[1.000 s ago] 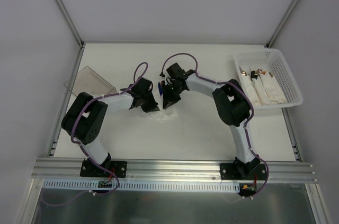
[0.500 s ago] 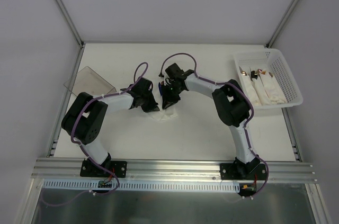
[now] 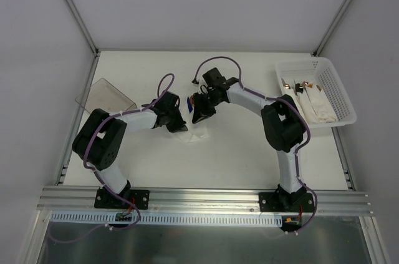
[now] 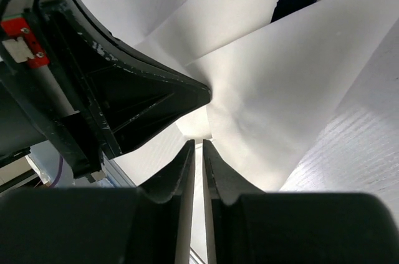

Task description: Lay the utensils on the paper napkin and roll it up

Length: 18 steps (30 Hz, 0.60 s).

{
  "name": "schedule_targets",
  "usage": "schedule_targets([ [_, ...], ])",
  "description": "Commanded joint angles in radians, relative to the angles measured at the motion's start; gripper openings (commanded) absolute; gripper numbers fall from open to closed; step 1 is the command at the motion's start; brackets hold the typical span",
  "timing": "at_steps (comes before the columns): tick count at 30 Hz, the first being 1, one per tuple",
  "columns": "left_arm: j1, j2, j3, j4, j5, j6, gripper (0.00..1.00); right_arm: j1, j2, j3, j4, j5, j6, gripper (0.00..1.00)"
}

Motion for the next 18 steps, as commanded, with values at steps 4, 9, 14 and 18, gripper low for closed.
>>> schedule_targets([
  [4, 0.016, 0.015, -0.021, -0.094, -0.035, 0.023, 0.00, -0.002, -0.007, -0.024, -0.005, 0.037, 0.005, 0.11],
  [9, 0.014, 0.020, -0.017, -0.095, -0.035, 0.022, 0.00, 0.002, 0.045, -0.018, -0.018, 0.072, -0.015, 0.09],
  [14, 0.016, 0.021, -0.019, -0.095, -0.034, 0.022, 0.00, 0.013, 0.077, -0.009, -0.027, 0.103, -0.032, 0.09],
  [18, 0.016, 0.021, -0.021, -0.094, -0.034, 0.022, 0.00, 0.027, 0.100, -0.006, -0.044, 0.149, -0.044, 0.08],
])
